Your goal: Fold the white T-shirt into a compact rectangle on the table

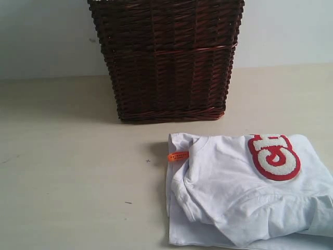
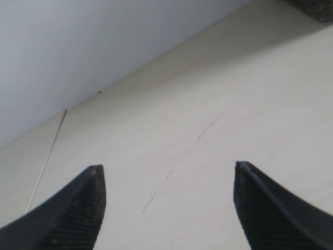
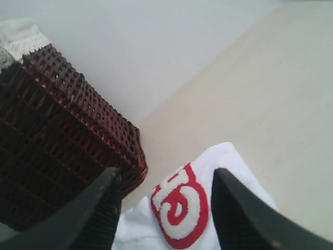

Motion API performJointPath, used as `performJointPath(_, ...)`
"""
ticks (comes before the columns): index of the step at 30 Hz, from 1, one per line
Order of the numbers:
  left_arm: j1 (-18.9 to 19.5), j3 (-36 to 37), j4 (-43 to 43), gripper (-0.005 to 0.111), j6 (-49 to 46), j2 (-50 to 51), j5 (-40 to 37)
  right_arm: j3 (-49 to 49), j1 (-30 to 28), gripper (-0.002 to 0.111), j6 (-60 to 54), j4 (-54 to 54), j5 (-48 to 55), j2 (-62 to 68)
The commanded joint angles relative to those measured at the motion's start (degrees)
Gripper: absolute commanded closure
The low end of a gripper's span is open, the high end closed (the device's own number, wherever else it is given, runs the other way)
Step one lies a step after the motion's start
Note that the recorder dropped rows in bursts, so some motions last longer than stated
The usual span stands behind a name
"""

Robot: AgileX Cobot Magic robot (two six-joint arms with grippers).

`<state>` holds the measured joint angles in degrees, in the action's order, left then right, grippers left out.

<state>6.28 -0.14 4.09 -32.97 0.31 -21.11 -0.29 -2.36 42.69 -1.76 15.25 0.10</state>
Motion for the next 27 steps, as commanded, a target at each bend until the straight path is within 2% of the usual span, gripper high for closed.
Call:
performJointPath(1, -0.2, 0.1, 0.1, 0.039, 0.0, -0.3, 0.2, 0.3, 0.1, 0.057, 1.8, -1.5, -0.2, -0.1)
performJointPath(6, -0.2, 0.1, 0.1, 0.039, 0.0, -0.3, 0.2, 0.3, 0.1, 0.057, -24.6, 2.9, 0.4, -0.1)
performJointPath(12, -0.2, 0.1, 0.1, 0.039, 0.0, -0.3, 0.2, 0.3, 0.1, 0.057, -28.7, 8.8, 0.4, -0.1)
performJointPath(19, -0.2, 0.1, 0.1, 0.039, 0.0, -0.3, 0.2, 0.3, 0.1, 0.057, -29.4, 8.6, 1.1, -0.1)
performJointPath(23, -0.2, 0.1, 0.1, 0.039, 0.0, -0.3, 0.2, 0.3, 0.1, 0.057, -46.1, 9.4, 1.0, -0.1)
performJointPath(27, -0.2, 0.1, 0.1, 0.039, 0.0, -0.3, 0.2, 0.3, 0.1, 0.057, -48.8, 10.4, 0.8, -0.1)
